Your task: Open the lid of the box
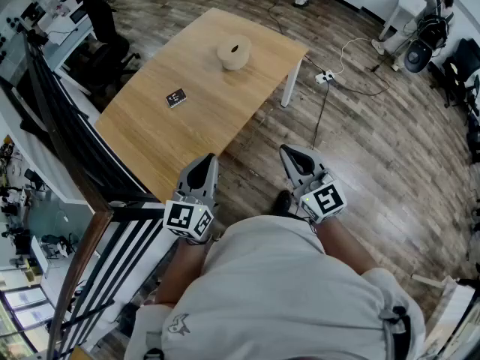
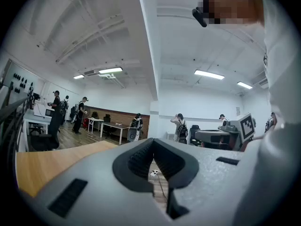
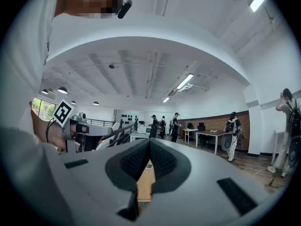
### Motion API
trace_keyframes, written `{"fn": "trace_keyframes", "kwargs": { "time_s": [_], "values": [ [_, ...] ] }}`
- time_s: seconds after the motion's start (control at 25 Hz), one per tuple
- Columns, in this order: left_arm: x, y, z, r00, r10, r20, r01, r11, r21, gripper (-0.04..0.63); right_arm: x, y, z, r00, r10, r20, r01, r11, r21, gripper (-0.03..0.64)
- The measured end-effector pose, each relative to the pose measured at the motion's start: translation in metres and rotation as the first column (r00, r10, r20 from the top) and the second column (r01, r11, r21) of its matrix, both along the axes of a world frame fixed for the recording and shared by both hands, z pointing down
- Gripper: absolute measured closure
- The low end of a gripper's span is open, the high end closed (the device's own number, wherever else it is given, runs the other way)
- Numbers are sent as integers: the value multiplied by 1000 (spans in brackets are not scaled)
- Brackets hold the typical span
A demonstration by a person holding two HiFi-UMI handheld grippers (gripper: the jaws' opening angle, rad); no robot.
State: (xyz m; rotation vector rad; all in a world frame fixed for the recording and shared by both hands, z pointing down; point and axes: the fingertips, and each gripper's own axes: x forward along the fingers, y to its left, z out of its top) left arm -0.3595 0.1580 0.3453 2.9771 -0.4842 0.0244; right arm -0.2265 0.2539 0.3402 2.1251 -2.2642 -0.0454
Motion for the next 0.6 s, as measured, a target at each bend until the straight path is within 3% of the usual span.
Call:
{"fn": "trace_keyframes", "kwargs": {
  "time_s": [0.36, 0.6],
  "values": [
    [42, -8, 2, 1000, 10, 8, -10, 1000, -10, 589, 38, -5, 0, 1000, 7, 8, -7, 1000, -3, 614],
    [100, -7, 7, 999, 39, 15, -39, 999, -9, 589, 84, -3, 3, 1000, 10, 14, -10, 1000, -3, 612]
  ]
}}
